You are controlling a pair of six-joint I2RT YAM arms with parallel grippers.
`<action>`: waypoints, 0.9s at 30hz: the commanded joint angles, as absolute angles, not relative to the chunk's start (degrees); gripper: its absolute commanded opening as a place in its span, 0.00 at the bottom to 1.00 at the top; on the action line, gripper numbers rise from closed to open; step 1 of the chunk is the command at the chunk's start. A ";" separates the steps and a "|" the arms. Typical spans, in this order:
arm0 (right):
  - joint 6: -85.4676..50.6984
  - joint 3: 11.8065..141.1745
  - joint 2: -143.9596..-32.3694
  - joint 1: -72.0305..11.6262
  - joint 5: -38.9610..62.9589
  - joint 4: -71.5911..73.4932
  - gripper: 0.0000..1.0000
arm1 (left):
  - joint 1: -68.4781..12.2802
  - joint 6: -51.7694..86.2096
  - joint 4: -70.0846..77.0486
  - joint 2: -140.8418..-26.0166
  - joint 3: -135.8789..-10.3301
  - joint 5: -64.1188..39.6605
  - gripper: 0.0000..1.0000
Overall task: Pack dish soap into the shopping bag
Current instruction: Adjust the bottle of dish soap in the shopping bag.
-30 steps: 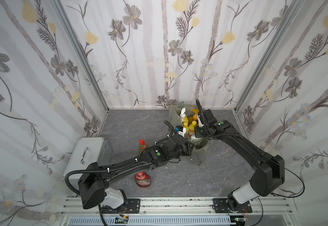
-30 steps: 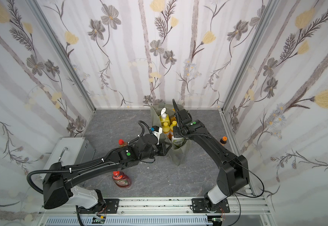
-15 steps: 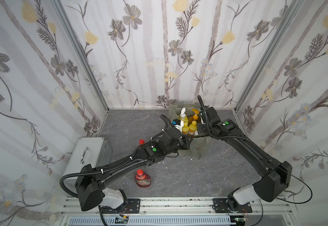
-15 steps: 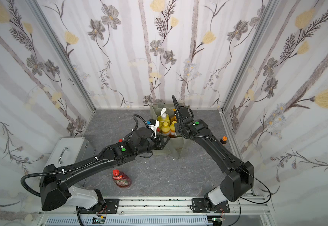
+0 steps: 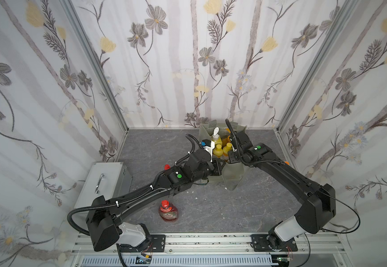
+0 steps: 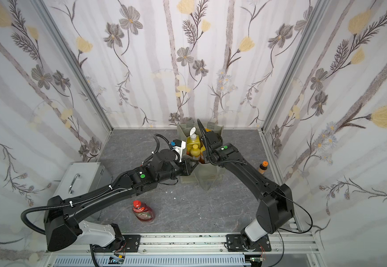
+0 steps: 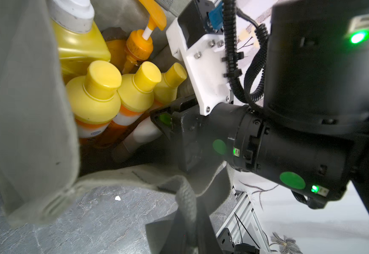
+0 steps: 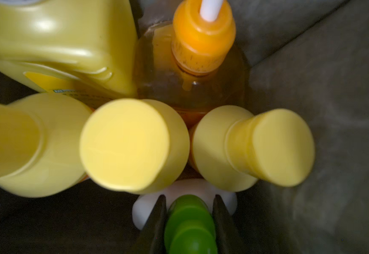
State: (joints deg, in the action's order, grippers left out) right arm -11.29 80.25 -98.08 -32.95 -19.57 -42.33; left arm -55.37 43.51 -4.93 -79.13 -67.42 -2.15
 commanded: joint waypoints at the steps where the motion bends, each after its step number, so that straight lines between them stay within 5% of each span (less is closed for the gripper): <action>1: -10.85 80.40 -97.56 -32.87 -23.54 -43.67 0.39 | -55.36 43.95 -3.27 -79.02 -67.15 -2.37 0.09; 7: -11.34 86.24 -94.14 -32.71 -20.08 -47.18 0.55 | -55.35 43.86 -4.38 -78.95 -66.41 -3.50 0.07; 20: -12.90 83.01 -81.13 -32.78 -6.16 -46.98 0.53 | -56.23 42.04 -8.83 -82.99 -63.52 -13.26 0.07; 27: -14.06 75.06 -80.60 -32.79 -7.65 -47.71 0.49 | -57.52 40.78 -8.72 -87.29 -65.51 -16.33 0.16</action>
